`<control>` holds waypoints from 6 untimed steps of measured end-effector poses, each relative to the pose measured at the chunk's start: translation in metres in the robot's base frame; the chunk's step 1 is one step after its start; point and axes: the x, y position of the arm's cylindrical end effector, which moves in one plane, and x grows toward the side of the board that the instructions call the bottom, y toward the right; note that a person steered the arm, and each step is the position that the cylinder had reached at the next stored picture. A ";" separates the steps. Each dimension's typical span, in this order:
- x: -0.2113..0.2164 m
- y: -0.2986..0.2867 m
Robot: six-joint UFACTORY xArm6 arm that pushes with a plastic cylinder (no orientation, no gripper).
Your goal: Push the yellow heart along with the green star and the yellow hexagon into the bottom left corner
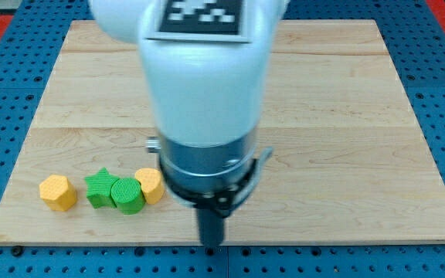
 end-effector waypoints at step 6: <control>-0.046 -0.091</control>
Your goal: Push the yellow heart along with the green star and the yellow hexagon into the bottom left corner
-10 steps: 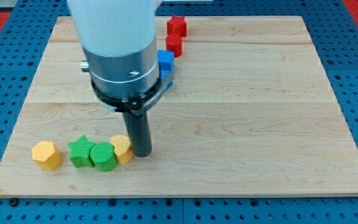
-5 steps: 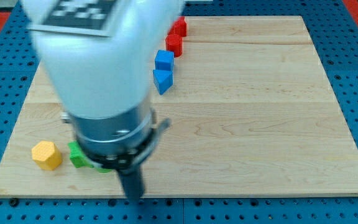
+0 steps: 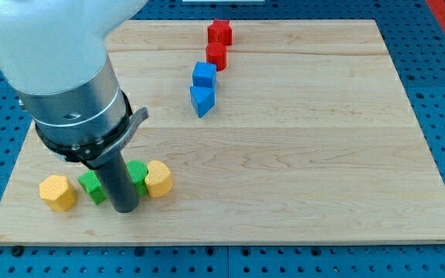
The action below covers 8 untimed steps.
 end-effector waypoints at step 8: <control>0.001 0.100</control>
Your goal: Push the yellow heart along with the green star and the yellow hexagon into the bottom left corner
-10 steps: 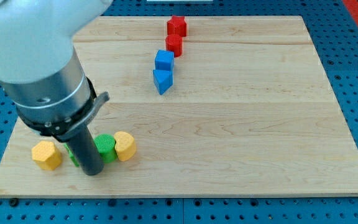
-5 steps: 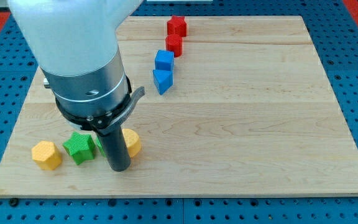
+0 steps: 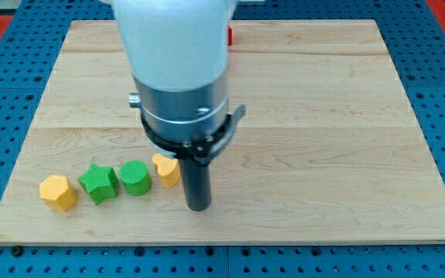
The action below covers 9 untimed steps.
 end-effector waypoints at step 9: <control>-0.043 -0.091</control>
